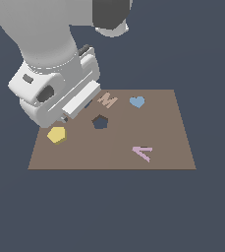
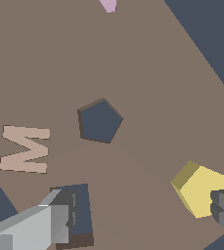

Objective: Insert a designated object into the corresponding slot on a board.

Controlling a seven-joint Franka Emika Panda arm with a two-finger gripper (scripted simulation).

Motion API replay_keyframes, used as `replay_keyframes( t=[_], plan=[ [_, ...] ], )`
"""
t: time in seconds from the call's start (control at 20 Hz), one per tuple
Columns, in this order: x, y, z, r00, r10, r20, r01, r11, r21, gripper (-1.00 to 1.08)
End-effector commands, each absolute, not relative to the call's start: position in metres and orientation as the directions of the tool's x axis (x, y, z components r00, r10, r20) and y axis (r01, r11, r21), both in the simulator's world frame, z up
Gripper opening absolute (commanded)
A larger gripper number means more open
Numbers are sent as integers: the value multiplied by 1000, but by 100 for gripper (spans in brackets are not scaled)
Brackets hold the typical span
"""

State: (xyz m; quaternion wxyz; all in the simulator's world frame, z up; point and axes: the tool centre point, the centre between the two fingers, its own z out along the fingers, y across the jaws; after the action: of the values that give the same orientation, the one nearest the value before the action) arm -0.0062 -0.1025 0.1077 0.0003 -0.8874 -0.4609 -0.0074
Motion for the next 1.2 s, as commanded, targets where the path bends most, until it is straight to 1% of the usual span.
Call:
replay_keyframes(
  t=[0.0,0.6,0.9,1.15],
  plan=[
    [-1,-115,99,507,862,12,862,-507,6,100],
    [29,-157,66,222,975,4,975,-222,2,100],
    [42,-168,55,128,992,1,992,-128,1,100],
    [49,-172,51,80,997,0,997,-80,0,100]
  ],
)
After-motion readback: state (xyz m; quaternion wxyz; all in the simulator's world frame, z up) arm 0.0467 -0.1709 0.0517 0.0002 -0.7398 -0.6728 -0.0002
